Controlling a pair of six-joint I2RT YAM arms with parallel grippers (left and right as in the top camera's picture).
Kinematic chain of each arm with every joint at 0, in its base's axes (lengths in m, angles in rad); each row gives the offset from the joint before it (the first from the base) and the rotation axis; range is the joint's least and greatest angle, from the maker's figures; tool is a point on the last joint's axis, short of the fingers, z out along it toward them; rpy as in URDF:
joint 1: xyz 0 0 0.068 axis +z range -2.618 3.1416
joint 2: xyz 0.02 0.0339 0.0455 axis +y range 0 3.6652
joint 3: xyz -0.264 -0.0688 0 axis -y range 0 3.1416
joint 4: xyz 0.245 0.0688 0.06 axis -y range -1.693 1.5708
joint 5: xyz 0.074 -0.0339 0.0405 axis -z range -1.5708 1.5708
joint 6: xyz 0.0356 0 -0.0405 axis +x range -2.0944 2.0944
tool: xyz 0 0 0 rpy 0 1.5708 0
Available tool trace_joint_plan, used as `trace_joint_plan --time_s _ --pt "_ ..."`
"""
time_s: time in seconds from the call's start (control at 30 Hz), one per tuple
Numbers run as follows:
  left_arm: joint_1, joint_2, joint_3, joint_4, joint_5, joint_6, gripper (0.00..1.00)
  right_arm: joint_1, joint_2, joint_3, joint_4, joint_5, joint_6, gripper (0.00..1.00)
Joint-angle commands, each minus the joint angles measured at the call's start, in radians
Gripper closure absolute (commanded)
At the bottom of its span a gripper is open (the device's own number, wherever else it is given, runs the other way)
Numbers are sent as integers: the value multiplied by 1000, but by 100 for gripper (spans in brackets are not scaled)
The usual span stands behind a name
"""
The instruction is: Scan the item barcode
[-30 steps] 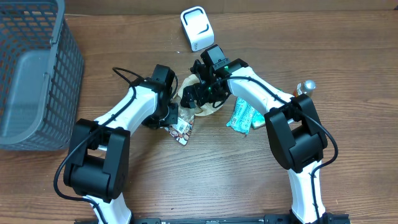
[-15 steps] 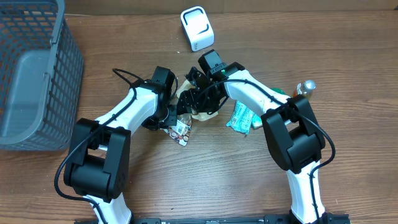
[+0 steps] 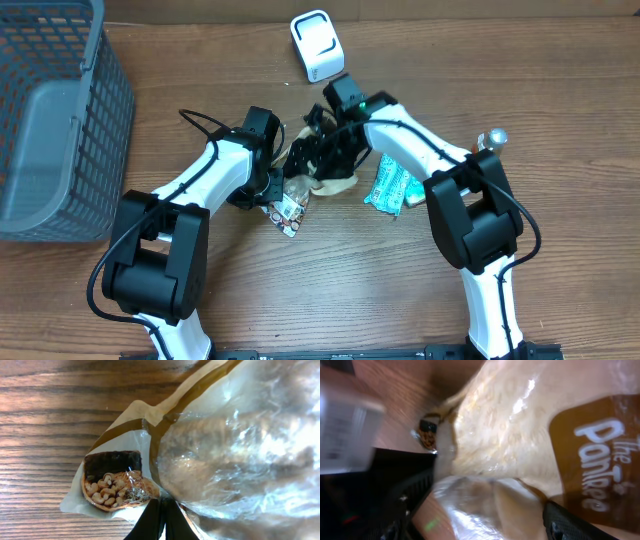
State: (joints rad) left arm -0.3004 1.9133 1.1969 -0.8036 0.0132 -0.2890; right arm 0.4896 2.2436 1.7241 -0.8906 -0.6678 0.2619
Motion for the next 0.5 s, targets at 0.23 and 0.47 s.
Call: trace_joint_plan --time_s 0.23,0.47 --pt "-7 29 -16 8 6 5 96 -42 -37 113 7 227 -104 5" --pt "-7 29 -16 11 6 5 96 -39 -17 101 8 314 -139 0"
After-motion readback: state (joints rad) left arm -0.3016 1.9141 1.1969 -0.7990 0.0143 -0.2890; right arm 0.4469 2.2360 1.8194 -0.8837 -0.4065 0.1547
